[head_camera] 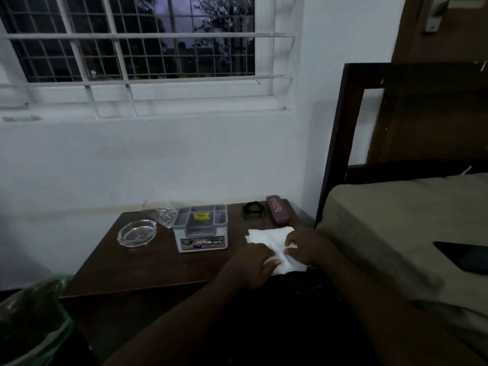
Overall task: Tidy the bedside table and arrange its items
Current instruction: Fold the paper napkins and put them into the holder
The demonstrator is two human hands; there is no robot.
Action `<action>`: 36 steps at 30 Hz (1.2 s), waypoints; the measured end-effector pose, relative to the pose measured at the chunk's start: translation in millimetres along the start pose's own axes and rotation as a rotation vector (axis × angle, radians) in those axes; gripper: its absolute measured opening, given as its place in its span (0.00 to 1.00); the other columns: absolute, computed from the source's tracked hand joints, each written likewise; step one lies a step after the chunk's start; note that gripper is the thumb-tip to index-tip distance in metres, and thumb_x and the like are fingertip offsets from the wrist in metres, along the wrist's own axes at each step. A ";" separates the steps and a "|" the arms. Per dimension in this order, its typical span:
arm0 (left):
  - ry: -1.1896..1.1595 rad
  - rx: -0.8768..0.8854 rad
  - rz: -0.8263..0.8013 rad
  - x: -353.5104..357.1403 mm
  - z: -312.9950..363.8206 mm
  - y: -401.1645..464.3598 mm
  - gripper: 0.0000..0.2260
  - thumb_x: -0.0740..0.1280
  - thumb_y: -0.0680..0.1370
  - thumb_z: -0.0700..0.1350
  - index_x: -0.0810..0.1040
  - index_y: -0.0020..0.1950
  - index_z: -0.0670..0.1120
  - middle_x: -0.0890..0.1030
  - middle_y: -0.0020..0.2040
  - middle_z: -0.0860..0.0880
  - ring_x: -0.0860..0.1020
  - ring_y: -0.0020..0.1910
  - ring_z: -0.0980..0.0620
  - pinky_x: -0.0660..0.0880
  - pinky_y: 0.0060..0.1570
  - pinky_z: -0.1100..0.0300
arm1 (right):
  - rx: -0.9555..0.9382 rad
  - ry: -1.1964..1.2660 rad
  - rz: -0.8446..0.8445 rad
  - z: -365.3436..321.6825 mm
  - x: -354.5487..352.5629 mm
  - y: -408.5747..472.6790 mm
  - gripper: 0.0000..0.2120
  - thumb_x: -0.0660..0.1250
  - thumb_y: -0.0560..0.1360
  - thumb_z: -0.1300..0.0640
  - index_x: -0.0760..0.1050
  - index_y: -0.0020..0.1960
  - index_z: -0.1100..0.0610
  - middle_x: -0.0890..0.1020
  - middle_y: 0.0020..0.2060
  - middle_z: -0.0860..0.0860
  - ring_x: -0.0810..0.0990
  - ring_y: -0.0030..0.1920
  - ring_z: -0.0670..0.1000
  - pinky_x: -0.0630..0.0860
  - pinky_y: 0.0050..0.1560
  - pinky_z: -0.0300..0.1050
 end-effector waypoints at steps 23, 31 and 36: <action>-0.097 -0.058 0.023 9.9 -40.3 -1.8 0.19 0.55 0.79 0.48 0.73 0.69 0.55 0.69 0.73 0.53 0.64 0.73 0.55 0.59 0.68 0.56 | -0.024 0.321 0.195 26.2 -5.2 27.1 0.05 0.71 0.74 0.55 0.77 0.49 0.51 0.80 0.49 0.48 0.77 0.48 0.48 0.72 0.47 0.41; -0.084 -0.084 -0.002 9.9 -38.7 -4.0 0.20 0.53 0.80 0.49 0.72 0.70 0.56 0.68 0.75 0.54 0.62 0.74 0.56 0.58 0.69 0.56 | -0.011 0.270 0.217 30.8 4.3 28.2 0.09 0.66 0.76 0.58 0.80 0.55 0.53 0.83 0.52 0.49 0.79 0.52 0.50 0.73 0.54 0.43; -0.073 -0.082 -0.007 11.7 -39.6 -3.2 0.19 0.54 0.80 0.49 0.72 0.70 0.57 0.68 0.74 0.54 0.62 0.73 0.56 0.59 0.68 0.57 | -0.001 0.222 0.278 33.6 6.0 27.5 0.11 0.67 0.77 0.58 0.81 0.57 0.56 0.84 0.55 0.51 0.79 0.55 0.50 0.69 0.56 0.38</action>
Point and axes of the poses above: each hand's wrist, its own y-axis towards the middle knuckle, its own x-axis out of the palm, z = x × y, the point moved 5 cm from there along y, towards the middle knuckle
